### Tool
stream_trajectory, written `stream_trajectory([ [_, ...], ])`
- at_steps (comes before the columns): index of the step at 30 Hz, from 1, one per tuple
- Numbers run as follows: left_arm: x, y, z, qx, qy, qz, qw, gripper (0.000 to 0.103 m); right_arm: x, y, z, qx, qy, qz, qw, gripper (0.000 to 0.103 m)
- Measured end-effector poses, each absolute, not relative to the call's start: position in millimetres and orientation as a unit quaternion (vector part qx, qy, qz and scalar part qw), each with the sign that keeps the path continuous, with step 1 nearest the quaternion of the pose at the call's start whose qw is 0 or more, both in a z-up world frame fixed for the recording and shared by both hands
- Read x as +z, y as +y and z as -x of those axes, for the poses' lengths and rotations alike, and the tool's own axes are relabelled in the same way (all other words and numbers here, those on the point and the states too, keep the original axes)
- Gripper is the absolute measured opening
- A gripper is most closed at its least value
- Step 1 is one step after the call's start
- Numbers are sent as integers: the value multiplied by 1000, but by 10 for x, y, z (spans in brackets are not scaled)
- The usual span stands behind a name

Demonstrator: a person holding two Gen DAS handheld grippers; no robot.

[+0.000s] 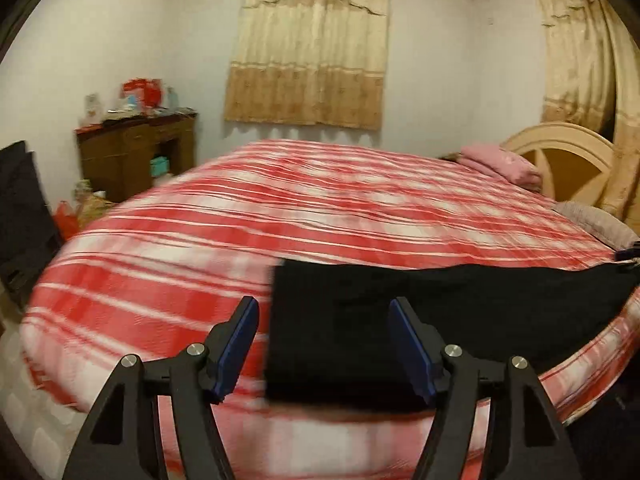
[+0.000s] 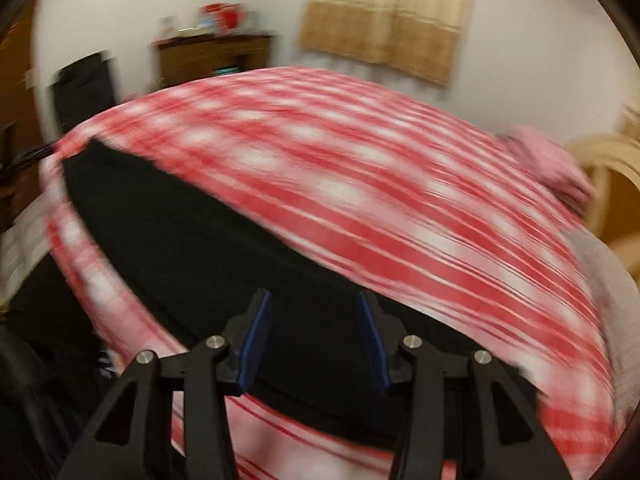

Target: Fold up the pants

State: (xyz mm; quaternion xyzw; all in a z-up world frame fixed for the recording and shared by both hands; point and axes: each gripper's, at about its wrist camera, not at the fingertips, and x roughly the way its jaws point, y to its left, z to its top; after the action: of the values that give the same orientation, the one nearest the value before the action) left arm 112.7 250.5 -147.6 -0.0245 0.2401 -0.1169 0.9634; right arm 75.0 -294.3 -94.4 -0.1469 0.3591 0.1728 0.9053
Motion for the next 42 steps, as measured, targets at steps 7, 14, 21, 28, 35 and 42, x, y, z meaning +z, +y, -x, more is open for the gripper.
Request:
stream_trajectory([
  [7,-1928,2001,-1231,-111,293,-58,948,70,-1617,-1714,-1174,277,404,161,857,47],
  [14,-1824,1918,-1018,-149,284,-43,946,72,-1943,-1656,-958,316,450,194,812,49],
  [21,-1664,1505,-1088,-219,272,-23,937,72,-1755,-2095,-849,260,458,119,842,51],
  [28,-1870,1237,-1114,-241,307,-31,920,72,-1365,-3046,-553,134,435,57,889,51],
  [35,-1993,1255,-1128,-236,320,-8,918,72,-793,-4645,-238,-123,379,-119,909,68],
  [42,-1986,1263,-1100,-233,319,-10,918,72,-833,-5389,-635,-164,375,-220,885,68],
])
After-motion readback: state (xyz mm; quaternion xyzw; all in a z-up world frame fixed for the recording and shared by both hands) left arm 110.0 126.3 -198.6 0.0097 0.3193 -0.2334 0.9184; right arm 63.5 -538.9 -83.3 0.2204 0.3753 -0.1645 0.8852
